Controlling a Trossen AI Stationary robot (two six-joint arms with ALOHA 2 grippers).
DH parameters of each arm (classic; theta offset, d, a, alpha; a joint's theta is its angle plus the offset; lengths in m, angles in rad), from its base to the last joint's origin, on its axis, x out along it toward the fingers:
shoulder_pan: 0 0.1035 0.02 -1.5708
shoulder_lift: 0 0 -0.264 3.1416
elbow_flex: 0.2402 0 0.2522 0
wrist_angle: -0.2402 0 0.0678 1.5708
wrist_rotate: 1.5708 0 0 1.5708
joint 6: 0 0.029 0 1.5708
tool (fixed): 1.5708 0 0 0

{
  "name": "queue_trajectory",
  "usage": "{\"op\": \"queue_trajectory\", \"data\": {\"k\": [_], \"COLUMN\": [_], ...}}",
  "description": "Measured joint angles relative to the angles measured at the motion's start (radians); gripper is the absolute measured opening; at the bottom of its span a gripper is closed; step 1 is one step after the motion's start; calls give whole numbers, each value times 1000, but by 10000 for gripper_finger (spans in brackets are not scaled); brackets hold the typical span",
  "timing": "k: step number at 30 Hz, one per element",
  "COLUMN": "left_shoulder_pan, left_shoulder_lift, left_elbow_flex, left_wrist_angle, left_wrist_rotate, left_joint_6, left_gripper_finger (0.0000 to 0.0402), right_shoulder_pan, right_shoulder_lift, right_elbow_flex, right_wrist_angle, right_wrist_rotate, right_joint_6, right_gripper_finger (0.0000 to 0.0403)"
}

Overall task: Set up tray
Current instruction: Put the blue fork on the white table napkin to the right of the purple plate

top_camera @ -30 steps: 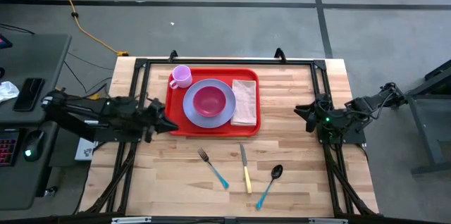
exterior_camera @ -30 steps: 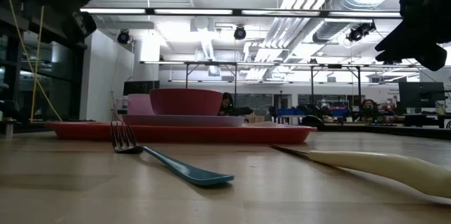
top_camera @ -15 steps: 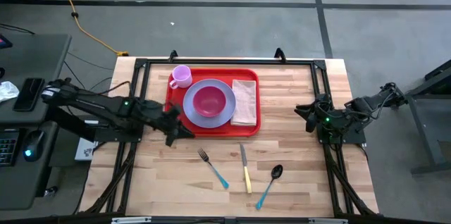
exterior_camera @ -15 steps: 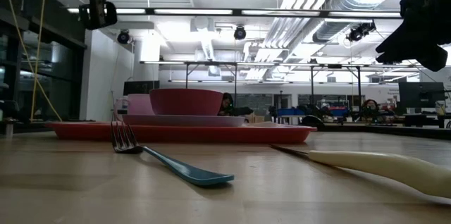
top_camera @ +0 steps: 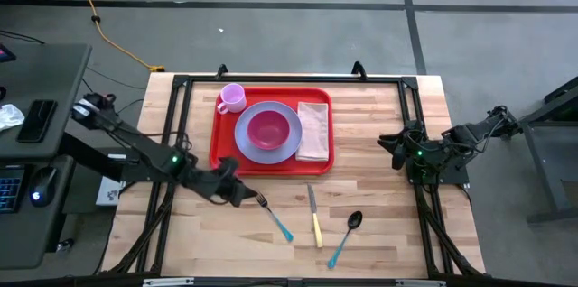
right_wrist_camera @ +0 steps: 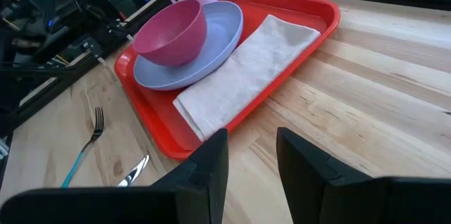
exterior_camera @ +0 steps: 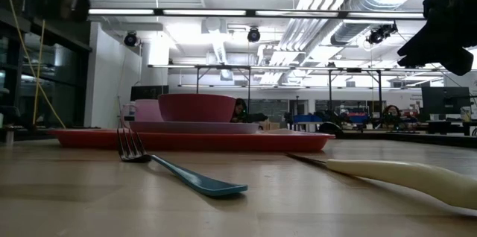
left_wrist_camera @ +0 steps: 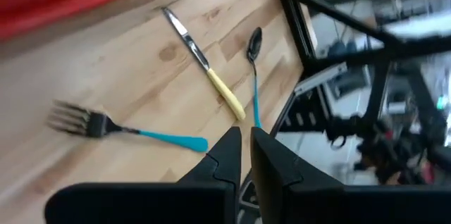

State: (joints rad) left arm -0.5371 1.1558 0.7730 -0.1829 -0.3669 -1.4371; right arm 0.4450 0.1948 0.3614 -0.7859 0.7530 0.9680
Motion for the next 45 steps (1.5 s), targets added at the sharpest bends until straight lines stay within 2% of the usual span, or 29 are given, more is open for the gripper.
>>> {"op": "queue_trajectory", "data": {"k": [6, 12, 20, 26, 32, 45], "left_shoulder_pan": [-58, -67, -66, -66, -65, -65], "left_shoulder_lift": [91, 194, 291, 351, 390, 390], "left_elbow_flex": [33, 98, 187, 204, 204, 203], "left_wrist_angle": [-4, -5, -135, -117, -97, -97], "left_wrist_rotate": [-80, -88, -59, -15, 5, 6], "left_joint_6": [-206, -300, -480, -619, -631, -647], "left_gripper_finger": [65, 65, 65, 65, 65, 65], "right_shoulder_pan": [0, 0, 0, 0, 0, 0], "right_shoulder_lift": [0, 1, 2, 2, 2, 2], "right_elbow_flex": [0, 0, 0, 0, 0, 0], "right_wrist_angle": [1, 1, 1, 1, 1, 1], "right_wrist_rotate": [-8, -12, -12, -12, -12, -28], "right_joint_6": [0, 0, 0, -3, -5, -8], "right_gripper_finger": [99, 99, 99, 99, 99, 99]}}
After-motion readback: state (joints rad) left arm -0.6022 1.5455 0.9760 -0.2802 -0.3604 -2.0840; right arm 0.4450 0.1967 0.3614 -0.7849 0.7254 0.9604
